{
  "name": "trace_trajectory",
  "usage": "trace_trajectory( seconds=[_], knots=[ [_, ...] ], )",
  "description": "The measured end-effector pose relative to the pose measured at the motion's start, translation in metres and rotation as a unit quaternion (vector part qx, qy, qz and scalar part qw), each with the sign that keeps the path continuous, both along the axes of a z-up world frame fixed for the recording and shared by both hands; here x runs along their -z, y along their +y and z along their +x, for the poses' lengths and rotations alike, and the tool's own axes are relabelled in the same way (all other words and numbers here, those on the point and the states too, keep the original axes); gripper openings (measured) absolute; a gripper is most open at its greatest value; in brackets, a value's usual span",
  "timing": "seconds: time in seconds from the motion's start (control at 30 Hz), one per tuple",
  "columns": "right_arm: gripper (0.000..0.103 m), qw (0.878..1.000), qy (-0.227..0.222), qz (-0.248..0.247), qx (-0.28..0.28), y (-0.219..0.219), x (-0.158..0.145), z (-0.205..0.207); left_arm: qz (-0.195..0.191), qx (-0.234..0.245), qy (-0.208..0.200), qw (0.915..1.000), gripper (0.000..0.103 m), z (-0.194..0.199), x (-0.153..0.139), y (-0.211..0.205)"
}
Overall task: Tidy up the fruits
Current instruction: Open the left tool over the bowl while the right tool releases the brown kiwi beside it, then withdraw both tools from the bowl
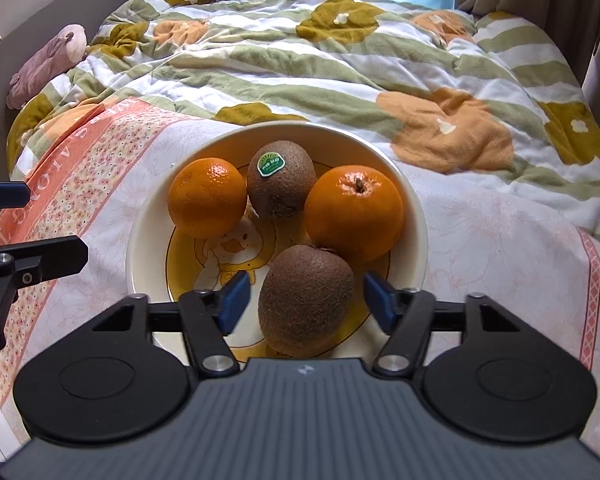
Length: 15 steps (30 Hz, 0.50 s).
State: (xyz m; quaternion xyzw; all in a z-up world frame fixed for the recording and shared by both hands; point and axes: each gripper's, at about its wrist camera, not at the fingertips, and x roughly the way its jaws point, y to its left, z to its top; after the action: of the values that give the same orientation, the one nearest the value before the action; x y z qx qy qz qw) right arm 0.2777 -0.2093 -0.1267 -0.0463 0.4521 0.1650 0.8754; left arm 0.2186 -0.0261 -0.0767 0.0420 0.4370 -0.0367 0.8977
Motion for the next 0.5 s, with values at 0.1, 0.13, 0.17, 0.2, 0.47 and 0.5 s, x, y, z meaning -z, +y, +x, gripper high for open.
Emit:
trace_trajectory(
  seconds=[0.1, 0.13, 0.17, 0.2, 0.47, 0.5],
  knots=[
    [0.103, 1.0, -0.02, 0.003, -0.005, -0.004, -0.007, -0.005, 0.001, -0.001, -0.001, 1.0, 0.097, -0.002, 0.0, -0.001],
    [0.103, 1.0, -0.022, 0.005, -0.005, -0.006, -0.009, -0.006, 0.001, -0.001, -0.002, 1.0, 0.097, -0.004, 0.0, -0.001],
    [0.103, 1.0, -0.024, 0.006, -0.005, -0.007, -0.009, -0.007, 0.001, -0.002, -0.003, 1.0, 0.097, -0.004, -0.001, -0.002],
    [0.103, 1.0, -0.024, 0.006, -0.006, -0.008, -0.01, -0.008, 0.001, -0.002, -0.004, 1.0, 0.097, -0.005, -0.001, -0.002],
    [0.103, 0.999, -0.038, 0.015, -0.007, -0.012, -0.025, -0.016, 0.005, -0.011, -0.017, 0.9998, 0.097, -0.013, -0.011, 0.0],
    [0.103, 0.999, -0.039, 0.017, -0.007, -0.012, -0.029, -0.018, 0.006, -0.011, -0.02, 0.9997, 0.097, -0.016, -0.013, 0.0]
  ],
)
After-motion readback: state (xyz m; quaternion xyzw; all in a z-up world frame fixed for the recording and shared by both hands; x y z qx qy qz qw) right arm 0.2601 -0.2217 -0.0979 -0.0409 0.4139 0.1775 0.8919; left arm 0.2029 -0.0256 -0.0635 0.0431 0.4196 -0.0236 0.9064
